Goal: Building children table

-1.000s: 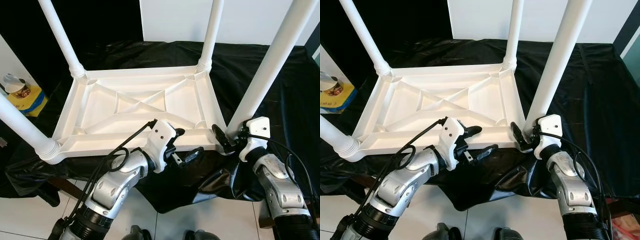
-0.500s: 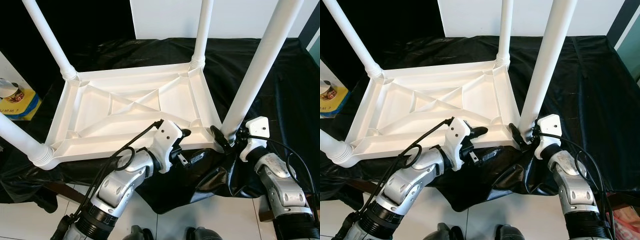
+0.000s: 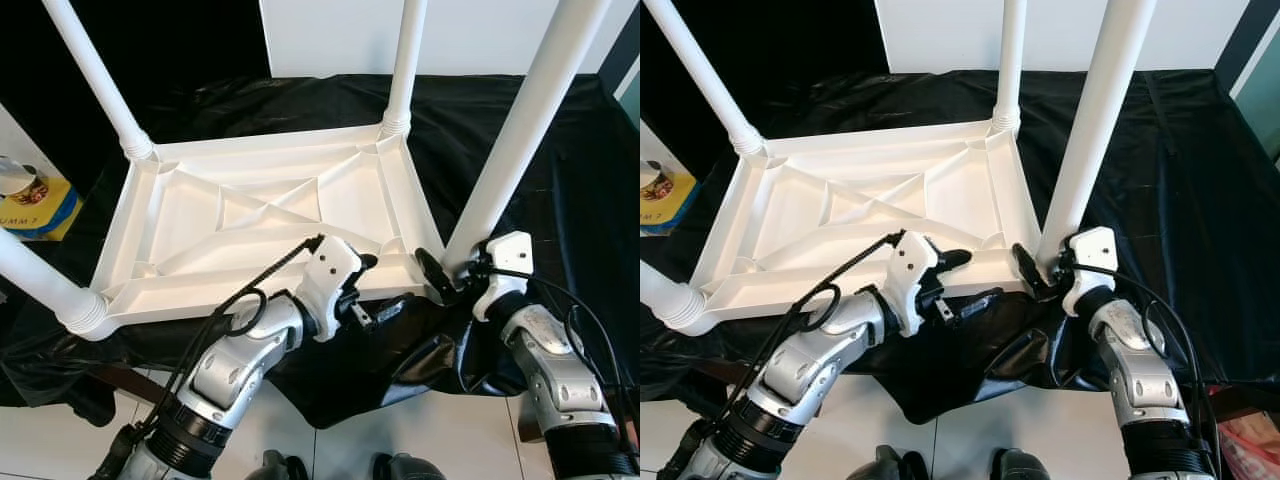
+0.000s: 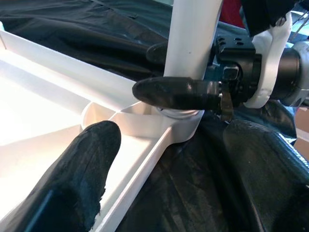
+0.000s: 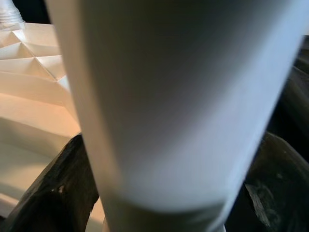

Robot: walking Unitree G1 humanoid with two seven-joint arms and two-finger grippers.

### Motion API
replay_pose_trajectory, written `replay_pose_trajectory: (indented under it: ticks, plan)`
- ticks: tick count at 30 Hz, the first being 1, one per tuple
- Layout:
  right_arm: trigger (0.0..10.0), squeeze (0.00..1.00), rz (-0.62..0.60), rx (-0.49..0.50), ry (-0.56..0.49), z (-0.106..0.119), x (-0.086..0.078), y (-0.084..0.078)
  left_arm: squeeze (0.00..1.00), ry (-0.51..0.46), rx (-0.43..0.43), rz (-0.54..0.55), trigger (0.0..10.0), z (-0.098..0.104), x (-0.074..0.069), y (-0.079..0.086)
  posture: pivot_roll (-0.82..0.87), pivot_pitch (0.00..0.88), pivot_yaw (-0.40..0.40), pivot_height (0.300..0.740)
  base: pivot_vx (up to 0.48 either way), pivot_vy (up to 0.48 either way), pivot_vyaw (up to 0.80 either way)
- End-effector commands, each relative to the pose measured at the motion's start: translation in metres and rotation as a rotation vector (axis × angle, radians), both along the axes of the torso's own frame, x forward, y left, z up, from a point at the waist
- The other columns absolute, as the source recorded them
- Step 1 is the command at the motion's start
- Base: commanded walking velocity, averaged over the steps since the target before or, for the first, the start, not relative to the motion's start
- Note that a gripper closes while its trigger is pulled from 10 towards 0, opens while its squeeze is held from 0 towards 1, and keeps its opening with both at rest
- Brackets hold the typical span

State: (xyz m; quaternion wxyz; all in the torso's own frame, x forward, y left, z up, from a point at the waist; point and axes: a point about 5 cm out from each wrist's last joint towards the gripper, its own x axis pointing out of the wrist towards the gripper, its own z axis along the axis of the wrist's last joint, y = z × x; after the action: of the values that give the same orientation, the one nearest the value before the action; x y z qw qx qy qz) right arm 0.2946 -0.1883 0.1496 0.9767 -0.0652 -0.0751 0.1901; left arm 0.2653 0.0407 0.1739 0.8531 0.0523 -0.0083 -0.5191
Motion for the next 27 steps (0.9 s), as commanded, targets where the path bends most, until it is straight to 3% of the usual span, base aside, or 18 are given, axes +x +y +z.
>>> replay_pose_trajectory:
  ticks: [1, 6, 7, 8, 19, 20, 25, 27]
  plan:
    - [10.0, 0.00, 0.021, 0.001, 0.009, -0.004, 0.001, 0.003, 0.00, -0.001, 0.016, -0.075, 10.0, -0.001, -0.003, 0.001, -0.17, 0.152, 0.053, 0.740, 0.000, 0.000, 0.00]
    - [10.0, 0.00, 0.026, -0.001, 0.012, -0.005, 0.001, 0.004, 0.00, -0.001, 0.018, -0.072, 10.0, -0.002, -0.004, 0.002, -0.17, 0.148, 0.050, 0.740, 0.000, 0.000, 0.00]
    - [0.3, 0.00, 0.031, -0.002, 0.013, -0.005, 0.002, 0.005, 0.00, -0.001, 0.019, -0.068, 10.0, -0.002, -0.003, 0.002, -0.16, 0.146, 0.045, 0.740, 0.000, 0.000, 0.00]
    - [0.0, 0.00, 0.035, -0.002, 0.014, -0.005, 0.003, 0.005, 0.00, -0.002, 0.020, -0.065, 10.0, -0.002, -0.003, 0.003, -0.16, 0.146, 0.045, 0.740, 0.000, 0.000, 0.00]
    - [0.0, 0.00, 0.027, -0.003, 0.031, -0.011, 0.003, 0.006, 0.00, -0.012, 0.056, -0.064, 10.0, -0.007, -0.003, 0.006, -0.16, 0.141, 0.047, 0.740, 0.000, 0.000, 0.00]
    - [10.0, 0.00, 0.003, 0.009, 0.042, -0.012, 0.002, 0.006, 0.00, -0.009, 0.059, -0.070, 10.0, -0.008, -0.004, 0.006, -0.16, 0.143, 0.049, 0.740, 0.000, 0.000, 0.00]
    - [10.0, 0.00, -0.043, 0.041, 0.062, -0.015, 0.001, 0.007, 0.00, -0.006, 0.064, -0.079, 10.0, -0.009, -0.005, 0.007, -0.15, 0.145, 0.049, 0.740, 0.000, 0.000, 0.00]
    - [10.0, 0.00, -0.126, 0.058, 0.096, -0.020, -0.001, 0.013, 0.00, -0.005, 0.071, -0.085, 10.0, -0.009, -0.005, 0.008, -0.15, 0.149, 0.048, 0.740, 0.000, 0.000, 0.00]
